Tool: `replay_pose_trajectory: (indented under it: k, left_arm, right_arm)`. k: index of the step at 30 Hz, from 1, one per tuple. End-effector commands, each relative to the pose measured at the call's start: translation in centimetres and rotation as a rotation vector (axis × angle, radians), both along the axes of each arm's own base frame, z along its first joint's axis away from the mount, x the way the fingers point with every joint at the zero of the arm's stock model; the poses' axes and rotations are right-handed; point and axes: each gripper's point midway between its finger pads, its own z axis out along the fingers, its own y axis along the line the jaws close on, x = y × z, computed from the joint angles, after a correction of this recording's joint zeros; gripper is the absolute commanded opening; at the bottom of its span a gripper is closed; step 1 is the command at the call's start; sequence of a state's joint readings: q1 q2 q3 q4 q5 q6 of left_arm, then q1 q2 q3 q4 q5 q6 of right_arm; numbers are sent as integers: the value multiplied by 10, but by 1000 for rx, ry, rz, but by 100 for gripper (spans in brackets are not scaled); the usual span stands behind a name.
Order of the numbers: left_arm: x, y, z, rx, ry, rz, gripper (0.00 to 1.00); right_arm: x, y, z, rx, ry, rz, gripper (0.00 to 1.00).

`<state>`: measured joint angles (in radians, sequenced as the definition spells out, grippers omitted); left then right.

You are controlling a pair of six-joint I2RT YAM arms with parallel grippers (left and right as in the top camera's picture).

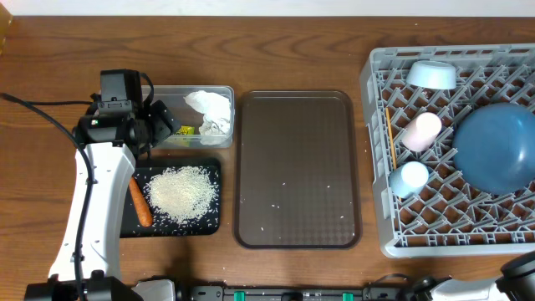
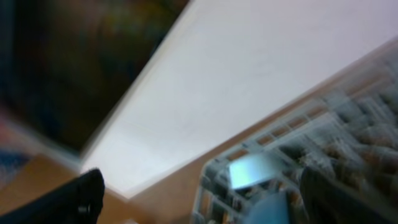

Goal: Sort waste into correct bins and load items into the dishwasher rack

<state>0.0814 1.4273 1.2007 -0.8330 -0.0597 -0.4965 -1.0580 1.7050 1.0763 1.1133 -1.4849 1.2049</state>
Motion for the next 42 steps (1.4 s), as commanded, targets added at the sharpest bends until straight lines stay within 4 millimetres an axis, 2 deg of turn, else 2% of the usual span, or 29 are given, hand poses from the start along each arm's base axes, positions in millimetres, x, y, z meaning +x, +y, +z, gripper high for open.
replay_pose_trajectory:
  k: [1,2,5,11,14,18,23,31,34,38,42]
  left_arm:
    - [-2,4,-2,20,12,5,98]
    - [-2,4,-2,20,12,5,98]
    - [-2,4,-2,20,12,5,98]
    - [-2,4,-2,20,12,5,98]
    - [-2,4,-2,20,12,5,98]
    - [-2,4,-2,20,12,5,98]
    - [-2,4,-2,20,12,5,98]
    - [-2,4,-2,20,12,5,98]
    - [-2,4,-2,20,12,5,98]
    - [-2,4,-2,20,12,5,98]
    - [-2,4,-2,20,12,5,98]
  right_arm:
    - [12,68,19,144,123,205,99]
    - [14,87,26,91,92,244,99]
    - [29,128,24,63,81,359,99]
    - [48,189,13,48,81,534,99]
    - [55,216,18,63,63,589,99]
    - [66,242,25,140,65,622,99]
    - [85,271,27,310,182,650,99]
    - [98,344,44,396,279,759,99]
    - [104,373,44,385,309,775,99]
    - [118,411,27,305,338,718,99]
    - [130,438,-18,79,377,564,99]
